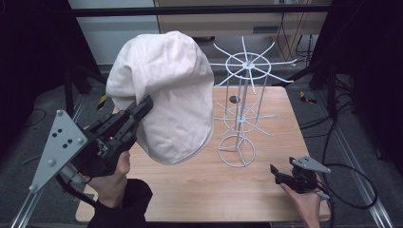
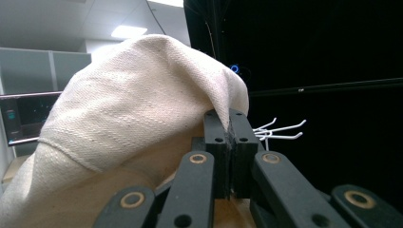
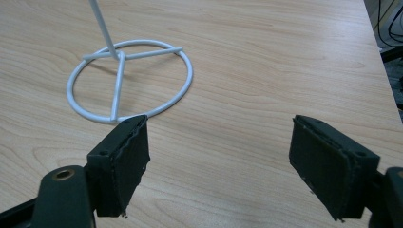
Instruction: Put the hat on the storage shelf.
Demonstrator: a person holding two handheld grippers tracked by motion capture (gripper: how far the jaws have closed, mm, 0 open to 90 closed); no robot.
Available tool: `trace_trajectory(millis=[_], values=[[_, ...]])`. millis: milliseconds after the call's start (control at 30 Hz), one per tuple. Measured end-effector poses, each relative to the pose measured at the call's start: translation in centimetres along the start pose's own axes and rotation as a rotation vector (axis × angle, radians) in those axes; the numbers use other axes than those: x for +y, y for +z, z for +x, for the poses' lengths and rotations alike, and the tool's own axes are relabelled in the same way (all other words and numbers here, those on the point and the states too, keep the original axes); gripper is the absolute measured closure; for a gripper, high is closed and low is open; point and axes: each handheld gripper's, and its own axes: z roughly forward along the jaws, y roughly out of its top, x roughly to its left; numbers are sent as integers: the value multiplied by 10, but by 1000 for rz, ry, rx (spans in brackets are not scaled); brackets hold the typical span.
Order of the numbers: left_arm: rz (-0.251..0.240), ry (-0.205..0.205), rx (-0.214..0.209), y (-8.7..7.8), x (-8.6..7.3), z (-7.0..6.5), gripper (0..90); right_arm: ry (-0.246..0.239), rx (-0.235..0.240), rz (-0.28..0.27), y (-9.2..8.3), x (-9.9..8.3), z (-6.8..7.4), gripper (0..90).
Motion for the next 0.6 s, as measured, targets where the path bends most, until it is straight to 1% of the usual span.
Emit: trace_trajectory(millis=[33,267,600], values=[[-10,1,-3,1,1,-1,887,-10,-5,-3,1,0,-1,211],[-30,3,-21,6,7,-5,887,-9,-4,-3,1,0,-1,211],[-36,2,-50,20,7,-11,887,-9,-3,-3,1,0,-1,211]])
